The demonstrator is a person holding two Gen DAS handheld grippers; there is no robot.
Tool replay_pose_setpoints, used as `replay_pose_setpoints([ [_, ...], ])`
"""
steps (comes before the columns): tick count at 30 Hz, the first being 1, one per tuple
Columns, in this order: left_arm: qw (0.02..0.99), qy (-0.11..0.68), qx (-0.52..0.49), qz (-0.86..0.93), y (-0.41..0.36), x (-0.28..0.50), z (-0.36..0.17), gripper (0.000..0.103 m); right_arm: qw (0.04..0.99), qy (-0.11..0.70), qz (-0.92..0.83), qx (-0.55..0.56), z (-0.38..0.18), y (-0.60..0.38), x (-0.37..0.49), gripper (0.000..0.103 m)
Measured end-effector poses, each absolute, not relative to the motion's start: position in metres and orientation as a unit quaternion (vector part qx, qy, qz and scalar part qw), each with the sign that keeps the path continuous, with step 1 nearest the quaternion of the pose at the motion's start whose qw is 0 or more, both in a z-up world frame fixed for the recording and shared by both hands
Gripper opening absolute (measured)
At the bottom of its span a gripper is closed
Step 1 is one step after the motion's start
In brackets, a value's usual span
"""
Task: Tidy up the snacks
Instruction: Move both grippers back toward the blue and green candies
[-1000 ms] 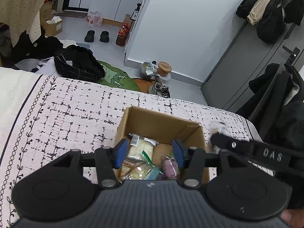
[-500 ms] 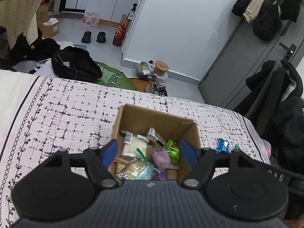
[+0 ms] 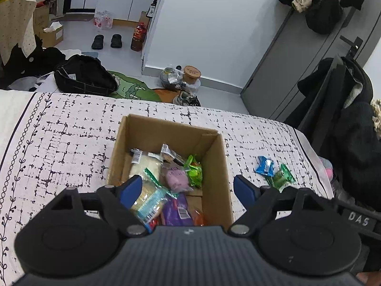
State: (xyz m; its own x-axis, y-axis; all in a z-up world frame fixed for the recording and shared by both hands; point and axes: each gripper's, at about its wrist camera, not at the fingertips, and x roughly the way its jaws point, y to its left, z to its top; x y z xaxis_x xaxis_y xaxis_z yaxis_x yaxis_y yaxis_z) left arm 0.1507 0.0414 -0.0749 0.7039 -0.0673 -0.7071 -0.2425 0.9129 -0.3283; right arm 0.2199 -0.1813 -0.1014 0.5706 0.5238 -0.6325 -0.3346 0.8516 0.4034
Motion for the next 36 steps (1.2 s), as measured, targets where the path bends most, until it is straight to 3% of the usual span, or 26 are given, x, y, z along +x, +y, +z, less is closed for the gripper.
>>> replay_pose_setpoints([
  [12,0.903,0.395,-0.166,0.026,0.013,0.150,-0.080,0.095,0.876,0.402,0.247,0.101,-0.103,-0.204,0.215,0.096],
  [36,0.908,0.401,-0.123,-0.006,-0.040,0.185,-0.074,0.096,0.884,0.406,0.192,0.130,-0.119,-0.265,0.229,0.098],
])
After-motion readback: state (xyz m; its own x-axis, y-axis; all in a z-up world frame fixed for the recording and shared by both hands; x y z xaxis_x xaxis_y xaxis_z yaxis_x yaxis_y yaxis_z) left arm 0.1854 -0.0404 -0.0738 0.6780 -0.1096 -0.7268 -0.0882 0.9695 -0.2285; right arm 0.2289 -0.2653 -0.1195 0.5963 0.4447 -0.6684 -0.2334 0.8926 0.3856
